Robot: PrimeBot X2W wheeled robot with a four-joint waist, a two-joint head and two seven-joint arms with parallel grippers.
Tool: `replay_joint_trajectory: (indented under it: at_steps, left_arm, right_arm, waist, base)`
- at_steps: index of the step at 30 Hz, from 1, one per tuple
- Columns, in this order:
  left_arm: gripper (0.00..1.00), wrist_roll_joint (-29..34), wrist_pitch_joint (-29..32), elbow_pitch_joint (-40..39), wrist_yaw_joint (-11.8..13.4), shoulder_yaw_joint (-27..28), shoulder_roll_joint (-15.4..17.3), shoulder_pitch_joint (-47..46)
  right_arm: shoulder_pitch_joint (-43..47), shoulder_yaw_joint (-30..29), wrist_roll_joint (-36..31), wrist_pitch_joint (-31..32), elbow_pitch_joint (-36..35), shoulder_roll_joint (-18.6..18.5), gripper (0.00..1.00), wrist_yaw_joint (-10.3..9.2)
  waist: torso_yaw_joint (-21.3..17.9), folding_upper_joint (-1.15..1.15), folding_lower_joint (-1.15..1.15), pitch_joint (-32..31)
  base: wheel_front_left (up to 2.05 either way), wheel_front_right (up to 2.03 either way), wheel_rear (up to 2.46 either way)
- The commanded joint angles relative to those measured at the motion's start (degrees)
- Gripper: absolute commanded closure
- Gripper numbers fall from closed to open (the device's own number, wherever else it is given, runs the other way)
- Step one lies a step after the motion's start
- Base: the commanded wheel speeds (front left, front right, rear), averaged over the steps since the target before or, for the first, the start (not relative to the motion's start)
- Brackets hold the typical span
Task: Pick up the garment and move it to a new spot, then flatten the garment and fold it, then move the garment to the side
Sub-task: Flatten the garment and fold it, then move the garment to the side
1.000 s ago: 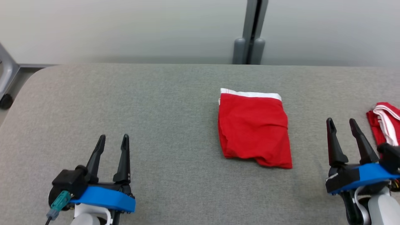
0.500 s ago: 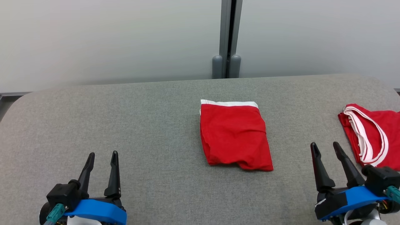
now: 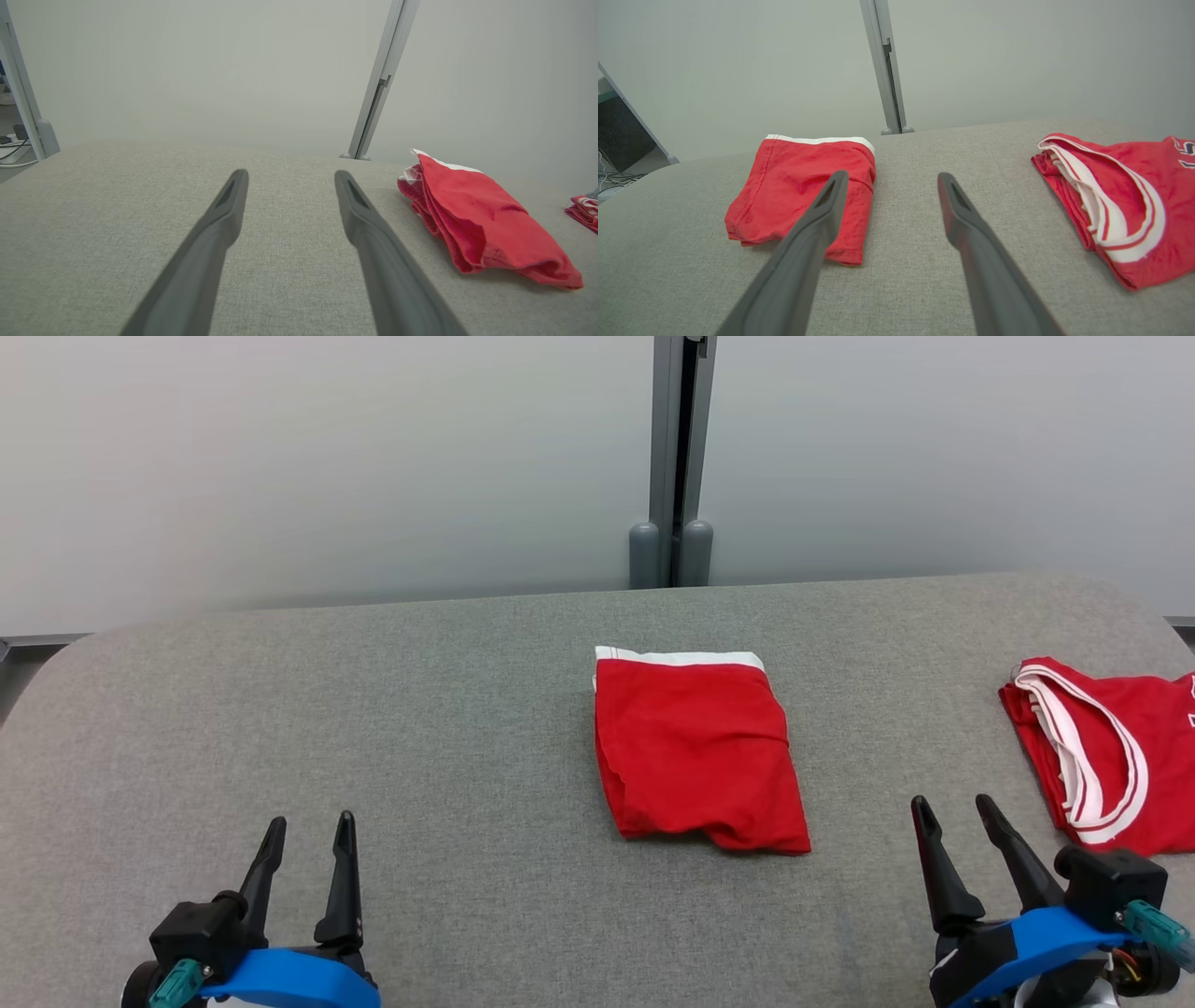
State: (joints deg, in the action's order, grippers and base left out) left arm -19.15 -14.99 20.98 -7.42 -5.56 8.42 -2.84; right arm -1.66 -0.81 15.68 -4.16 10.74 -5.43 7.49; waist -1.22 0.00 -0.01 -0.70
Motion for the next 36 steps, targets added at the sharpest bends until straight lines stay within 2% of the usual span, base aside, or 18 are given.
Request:
replay_joint_trajectory:
  at_steps: [1,24,28,34,36]
  left_arm:
    - [0.0,0.17,-0.26,0.12,-0.08,0.38,-0.08,0.13]
    - [0.0,0.99,-0.26,-0.04,-0.08,0.01,0.24,-0.78]
    - [0.0,0.96,-0.26,-0.39,-0.07,-0.24,0.24,-1.29]
    - [0.0,0.64,-0.26,-2.16,-0.07,-0.98,0.04,-3.16]
    - [0.0,0.73,-0.25,-2.36,-0.07,-1.2,0.0,-3.57]
  right_arm:
    - [-0.5,-0.01,-0.27,0.05,0.23,-0.25,0.0,0.0]
    - [-2.3,0.24,-0.12,1.23,0.55,0.29,0.0,0.0]
    - [-5.41,-0.16,0.46,5.63,0.11,0.45,0.0,0.0]
    - [-14.69,-0.9,0.95,21.04,2.15,1.25,0.0,0.0]
    - [-16.6,-1.05,1.23,23.15,2.85,1.49,0.0,0.0]
  waist:
    - [0.12,0.0,0.01,0.03]
    - [0.91,0.0,0.01,1.11]
    - [1.45,0.0,0.01,1.89]
    - [2.47,0.0,0.01,5.12]
    - [2.72,0.0,0.01,5.75]
  base:
    - [0.0,0.0,0.0]
    - [0.0,0.0,0.0]
    - [0.0,0.0,0.0]
    - [0.0,0.0,0.0]
    - [0.0,0.0,0.0]
